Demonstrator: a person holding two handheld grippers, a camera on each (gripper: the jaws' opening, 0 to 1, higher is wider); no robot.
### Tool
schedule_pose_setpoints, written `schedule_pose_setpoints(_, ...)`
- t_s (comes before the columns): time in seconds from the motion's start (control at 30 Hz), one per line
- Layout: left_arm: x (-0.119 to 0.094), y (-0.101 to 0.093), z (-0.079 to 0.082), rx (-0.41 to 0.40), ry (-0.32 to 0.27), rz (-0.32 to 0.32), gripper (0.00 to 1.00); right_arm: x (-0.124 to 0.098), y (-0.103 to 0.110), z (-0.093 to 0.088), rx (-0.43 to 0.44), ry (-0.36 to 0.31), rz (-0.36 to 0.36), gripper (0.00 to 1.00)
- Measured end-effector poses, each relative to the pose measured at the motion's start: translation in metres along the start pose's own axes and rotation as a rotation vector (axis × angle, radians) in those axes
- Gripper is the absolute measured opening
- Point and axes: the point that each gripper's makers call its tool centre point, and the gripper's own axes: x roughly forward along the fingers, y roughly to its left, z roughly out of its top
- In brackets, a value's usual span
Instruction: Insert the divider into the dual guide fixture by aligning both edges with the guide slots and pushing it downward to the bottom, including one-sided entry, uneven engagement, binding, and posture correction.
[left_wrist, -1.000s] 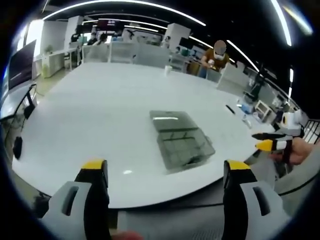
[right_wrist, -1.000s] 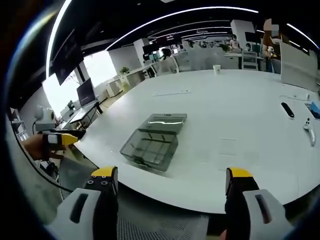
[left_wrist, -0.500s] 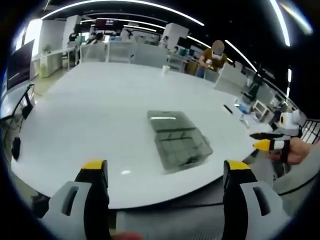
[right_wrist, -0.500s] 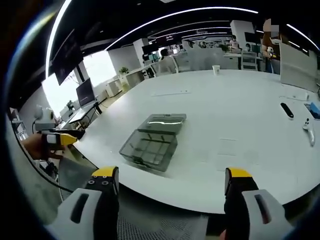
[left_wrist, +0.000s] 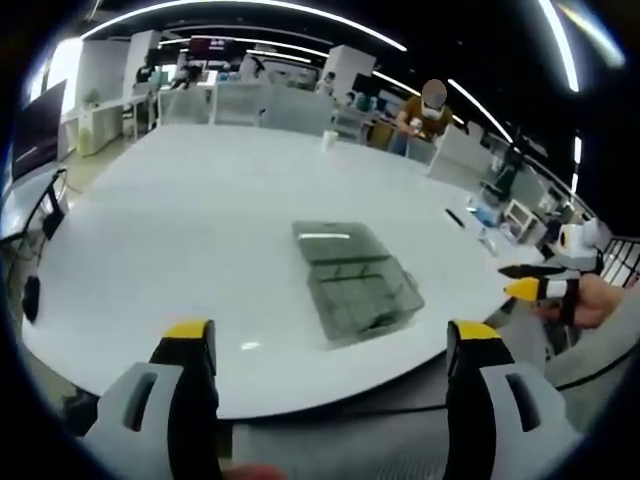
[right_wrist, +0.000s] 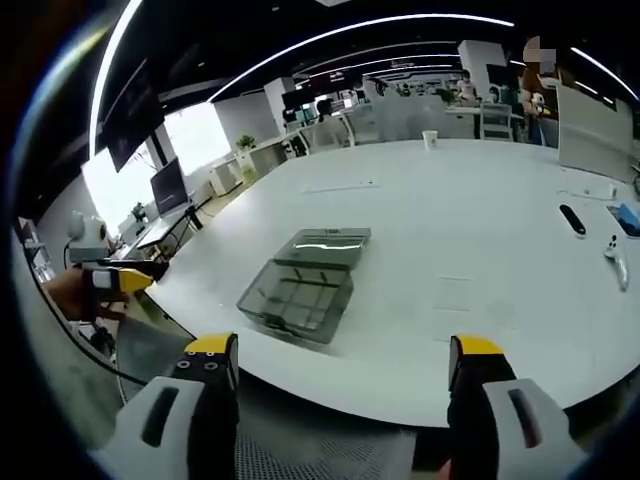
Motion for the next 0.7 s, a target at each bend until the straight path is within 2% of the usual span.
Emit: schedule_pose_setpoints(0.7, 0.0001, -0.0037, 0.0027, -0.001, -0.007, -0.024, 0.94, -0.0005, -0.0008, -0.0002, 0.009, -0.001, -0.002, 0.84)
